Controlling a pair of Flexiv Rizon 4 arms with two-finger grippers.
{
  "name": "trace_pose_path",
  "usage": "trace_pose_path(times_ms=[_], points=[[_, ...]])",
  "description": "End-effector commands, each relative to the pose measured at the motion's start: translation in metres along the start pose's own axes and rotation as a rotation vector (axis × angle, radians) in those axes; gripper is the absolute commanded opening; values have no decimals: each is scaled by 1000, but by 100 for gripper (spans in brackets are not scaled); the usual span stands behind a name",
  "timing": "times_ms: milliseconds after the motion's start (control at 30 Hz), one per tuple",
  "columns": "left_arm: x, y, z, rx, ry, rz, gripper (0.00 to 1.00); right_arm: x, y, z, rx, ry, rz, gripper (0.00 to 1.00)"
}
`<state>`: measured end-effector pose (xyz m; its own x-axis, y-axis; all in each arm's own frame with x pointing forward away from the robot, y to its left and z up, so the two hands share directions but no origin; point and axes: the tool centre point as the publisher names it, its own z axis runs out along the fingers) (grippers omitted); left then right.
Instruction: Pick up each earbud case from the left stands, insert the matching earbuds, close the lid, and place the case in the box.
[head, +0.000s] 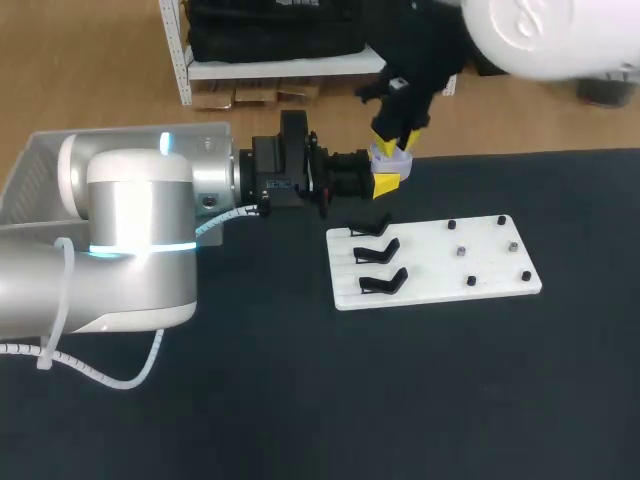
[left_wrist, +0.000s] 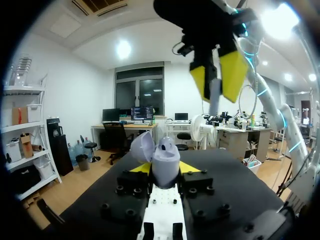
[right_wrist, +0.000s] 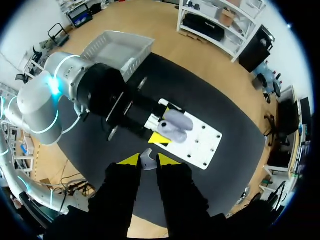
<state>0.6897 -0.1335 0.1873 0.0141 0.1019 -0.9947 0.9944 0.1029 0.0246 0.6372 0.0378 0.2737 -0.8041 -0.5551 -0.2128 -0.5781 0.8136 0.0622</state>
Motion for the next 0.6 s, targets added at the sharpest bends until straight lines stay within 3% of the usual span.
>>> trace_pose_path(times_ms=[33,600], points=[[2,-1,1,-8,-9,5,0,-14,0,4,18,45,-20,0],[2,-1,1,-8,-9,5,0,-18,-20,28,40,2,-34,0]])
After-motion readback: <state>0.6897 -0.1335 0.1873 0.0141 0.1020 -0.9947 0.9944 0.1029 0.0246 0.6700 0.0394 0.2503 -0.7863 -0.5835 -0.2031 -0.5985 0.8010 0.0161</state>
